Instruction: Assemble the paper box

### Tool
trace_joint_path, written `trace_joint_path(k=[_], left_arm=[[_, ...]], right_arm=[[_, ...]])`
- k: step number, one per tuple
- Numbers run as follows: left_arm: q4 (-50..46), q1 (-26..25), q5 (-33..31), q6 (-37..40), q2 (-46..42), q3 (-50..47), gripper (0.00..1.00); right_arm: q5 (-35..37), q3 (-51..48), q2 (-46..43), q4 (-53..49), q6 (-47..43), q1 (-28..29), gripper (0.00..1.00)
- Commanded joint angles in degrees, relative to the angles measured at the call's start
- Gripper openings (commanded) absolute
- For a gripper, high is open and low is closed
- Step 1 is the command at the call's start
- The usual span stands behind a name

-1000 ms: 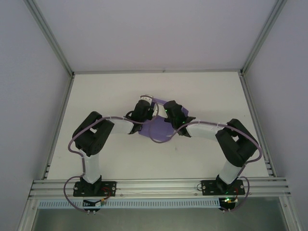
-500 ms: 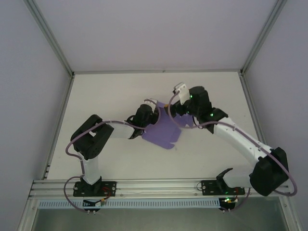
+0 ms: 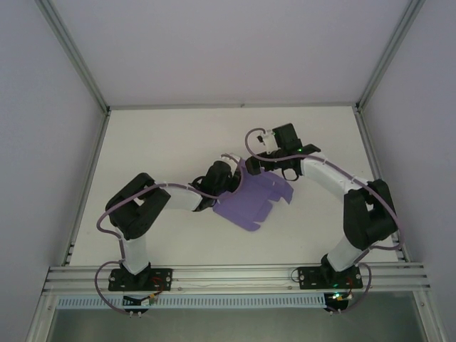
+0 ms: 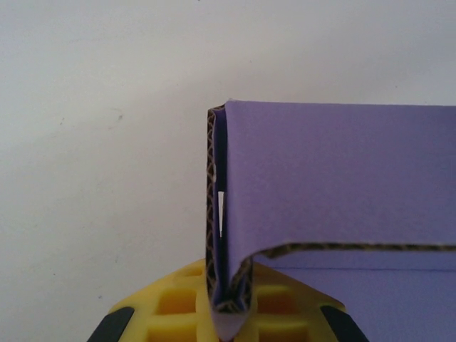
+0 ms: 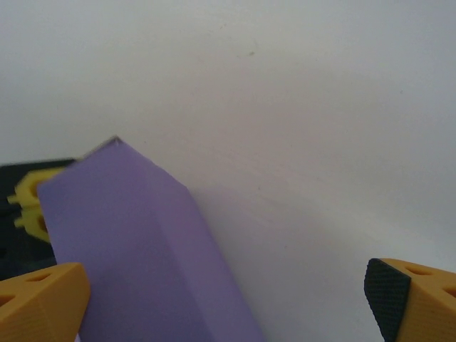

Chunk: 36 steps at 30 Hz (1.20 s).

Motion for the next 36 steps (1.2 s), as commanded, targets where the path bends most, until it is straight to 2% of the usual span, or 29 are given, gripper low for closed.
trace_joint_path(k=[1, 3, 7, 10, 13, 18, 23, 24, 27, 28, 31, 32, 36], left_arm=[[4.3, -0.9, 0.0, -0.7, 1.4, -2.3, 0.0], [4.5, -0.8, -0.8, -1.2, 1.6, -2.6, 0.02], [4.8, -0.8, -1.9, -2.3, 2.1, -2.8, 0.12], [5.6, -0.8, -3.1, -3.6, 2.1, -2.8, 0.15], [5.5, -0.8, -3.7, -3.9, 1.7, -2.9, 0.24], [4.1, -0.6, -7.0, -4.1, 2.5, -1.3, 0.27], [5.0, 1.1, -4.7, -5.7, 5.0, 2.0, 0.24], [4.9, 1.3, -4.4, -5.7, 5.4, 2.6, 0.2], [5.3, 1.3, -4.5, -6.0, 6.0, 3.5, 0.0], [5.5, 1.3, -5.0, -6.2, 6.1, 3.7, 0.0], [4.1, 1.3, -8.7, -7.0, 5.1, 3.9, 0.0], [3.4, 1.3, -10.5, -7.4, 4.5, 3.6, 0.0], [1.0, 1.2, -16.4, -10.5, 1.3, 1.7, 0.0]], right_arm=[[-1.8, 1.5, 3.5, -0.7, 0.9, -0.2, 0.99], [-2.3, 1.8, 4.7, -2.0, 0.9, -0.2, 0.98], [-2.8, 1.2, 6.2, -3.1, -0.8, -0.2, 0.94], [-2.5, -0.3, 6.4, -2.4, -0.6, -0.2, 0.93], [-1.7, -1.1, 6.9, -2.3, -0.6, -0.2, 0.93], [-2.3, -1.7, 6.6, -2.0, -1.0, -0.2, 0.93], [-2.8, -1.2, 6.8, -2.3, -1.1, -0.2, 0.93], [-2.8, -1.1, 6.8, -2.5, -1.2, -0.1, 0.93], [-2.7, -1.4, 6.6, -2.4, -0.9, -0.1, 0.93], [-2.0, -1.6, 6.4, -2.2, -0.5, -0.2, 0.94], [3.0, -2.8, 3.7, -0.2, 2.6, -0.3, 0.97], [5.6, -3.7, 1.7, 1.2, 3.9, -0.3, 1.0], [16.2, -7.5, -9.4, 5.8, 10.0, -0.6, 1.0]])
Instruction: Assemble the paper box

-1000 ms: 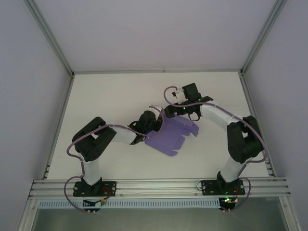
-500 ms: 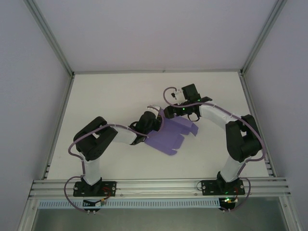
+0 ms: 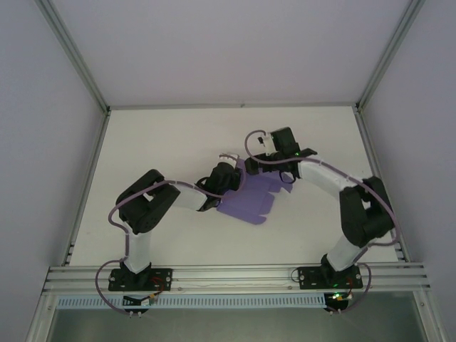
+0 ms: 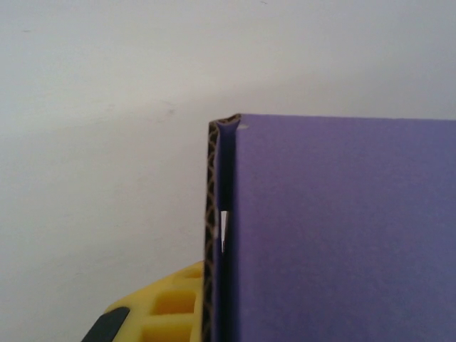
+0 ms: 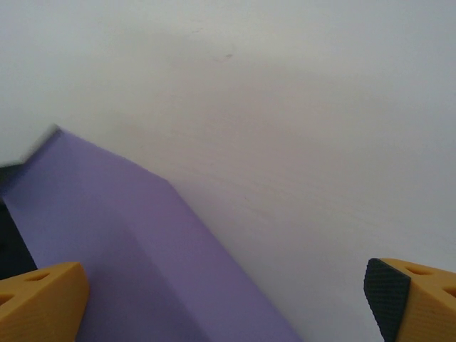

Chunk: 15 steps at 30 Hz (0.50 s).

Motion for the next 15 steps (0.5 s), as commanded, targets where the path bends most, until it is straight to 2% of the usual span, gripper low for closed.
trace_joint_path(k=[1, 5, 8, 15], left_arm=[[-2.4, 0.8, -7.6, -4.3, -4.4, -0.8, 0.0], [-5.9, 0.5, -9.7, -5.8, -6.9, -0.9, 0.0], [-6.0, 0.5, -9.5, -5.7, -7.9, -1.5, 0.0], [-11.5, 0.3, -9.8, -7.6, -10.4, -0.3, 0.0]], right_arm=[[12.1, -2.7, -9.6, -0.1, 5.8, -0.5, 1.0], [17.5, -5.9, -17.1, -3.6, 9.8, -0.5, 1.0], [17.9, -7.5, -19.2, -5.3, 11.7, -0.5, 1.0], [13.7, -6.2, -13.4, -6.8, 13.9, -0.5, 1.0]])
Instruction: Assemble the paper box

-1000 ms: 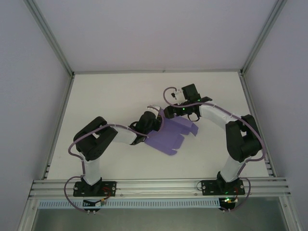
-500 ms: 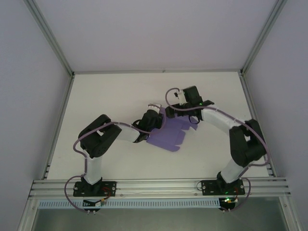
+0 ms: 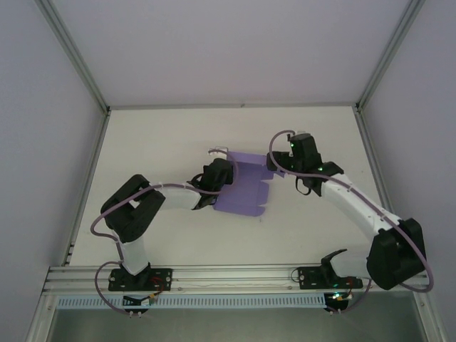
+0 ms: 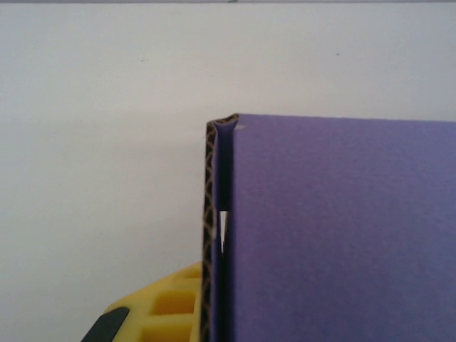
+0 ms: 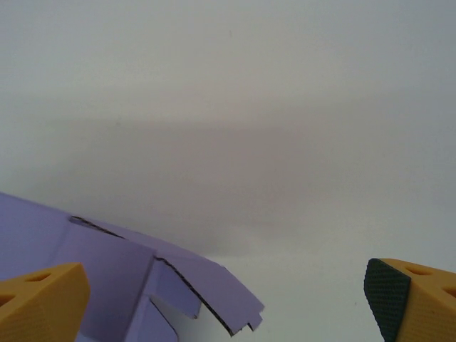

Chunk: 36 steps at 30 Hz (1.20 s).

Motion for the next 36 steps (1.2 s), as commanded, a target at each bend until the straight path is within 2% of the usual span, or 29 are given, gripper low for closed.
trace_joint_path(k=[1, 6, 12, 14, 16, 18, 20, 25, 29, 32, 34, 36], left_arm=[[-3.1, 0.2, -1.0, -2.3, -3.1, 0.2, 0.0], [-5.0, 0.1, 0.8, -2.8, -4.2, 0.9, 0.0], [-9.5, 0.1, 1.8, -4.9, -3.9, 3.6, 0.0], [-10.2, 0.2, 2.9, -4.6, -4.6, 3.8, 0.0], [-14.2, 1.0, 4.9, -3.6, -5.1, 5.4, 0.0], [-18.6, 2.5, 9.2, -2.6, -5.3, 7.1, 0.0], [-20.9, 4.8, 14.3, -2.1, -5.6, 7.6, 0.0], [-22.9, 10.2, 26.2, -0.9, -7.0, 7.6, 0.0], [-22.4, 12.7, 36.6, 1.0, -8.8, 6.9, 0.0], [-21.9, 13.9, 42.3, 1.6, -10.0, 6.4, 0.0], [-22.5, 13.9, 42.8, 2.1, -10.5, 6.5, 0.0], [-22.5, 14.0, 45.3, 3.6, -10.9, 6.3, 0.0]], right_arm=[[-2.0, 0.7, 3.8, -2.3, 2.7, -0.1, 1.0], [-5.3, 1.6, 9.0, 2.9, 3.7, 0.0, 1.0], [-20.5, 1.5, 12.6, 11.0, 3.6, 0.0, 1.0], [-19.7, 2.4, 13.1, 8.8, 2.8, 0.0, 0.98], [-15.4, 2.6, 11.6, 6.2, 1.0, -0.1, 0.97], [-14.7, 1.7, 8.3, 5.4, -2.4, -0.6, 0.97], [-17.6, 0.9, 4.1, 4.3, -5.3, -1.9, 0.98], [-30.3, -1.5, -5.8, 0.9, -10.8, -6.8, 1.0], [-45.0, -3.2, -7.7, 1.2, -15.3, -9.4, 0.98], [-51.8, -2.0, -5.3, 1.4, -17.3, -10.5, 0.9], [-53.4, -0.7, -3.4, 1.1, -18.3, -10.7, 0.87], [-53.6, 0.4, -1.8, 1.7, -18.1, -10.8, 0.71]])
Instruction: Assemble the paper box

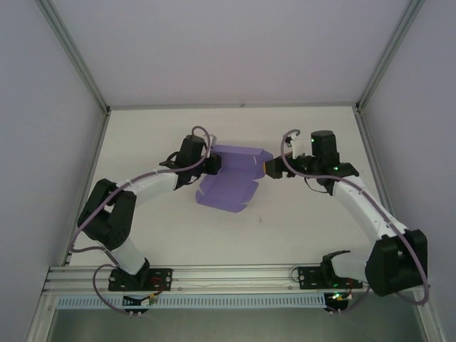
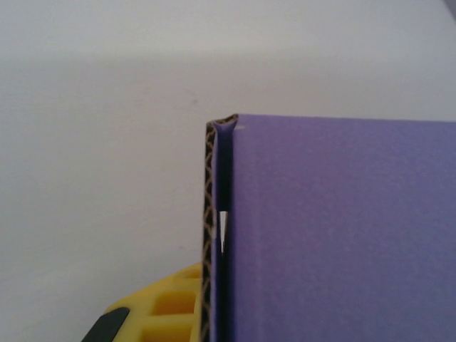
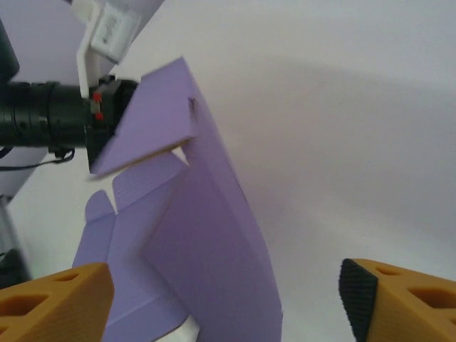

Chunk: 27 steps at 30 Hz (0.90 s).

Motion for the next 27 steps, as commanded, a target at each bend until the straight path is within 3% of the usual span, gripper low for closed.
trace_joint_path(k=[1, 3, 8, 10, 16, 18, 20, 21, 23, 27], left_arm=[[0.4, 0.3, 8.8, 3.0, -2.4, -0.6, 0.0], [3.4, 0.3, 12.8, 5.3, -3.2, -2.5, 0.0], [8.0, 0.4, 18.1, 8.4, -4.0, -4.8, 0.0], [7.3, 0.4, 18.7, 9.2, -3.2, -4.0, 0.0], [8.4, 0.6, 21.4, 9.5, -1.3, -2.1, 0.0], [8.1, 0.6, 21.4, 9.5, -1.1, -1.3, 0.0], [8.0, 0.6, 22.3, 9.6, -0.7, -0.8, 0.0], [8.2, 0.7, 22.2, 9.3, -0.6, -0.6, 0.0], [7.8, 0.7, 20.7, 8.8, -0.5, -0.5, 0.0], [8.5, 0.6, 13.4, 6.4, -1.5, -1.9, 0.0]], right_arm=[[-7.0, 2.6, 2.4, -0.8, -2.5, -0.8, 0.61], [-9.3, 3.3, 3.6, 0.2, -1.3, -2.2, 0.36], [-26.9, 2.5, 5.6, 4.8, 0.2, -6.4, 0.11], [-30.8, 2.6, 5.9, 3.5, -2.5, -6.4, 0.06], [-38.2, 2.1, 4.6, -2.1, -11.2, -6.5, 0.06], [-38.1, 2.0, 4.2, -3.5, -12.6, -6.5, 0.1], [-36.6, 2.0, 3.6, -5.0, -14.1, -6.4, 0.24], [-34.3, 2.0, 3.1, -4.5, -13.3, -6.5, 0.33], [-28.1, 1.4, 1.4, -2.8, -9.8, -6.5, 0.35], [-11.3, -1.0, -4.6, 3.6, 0.9, -6.5, 0.85]])
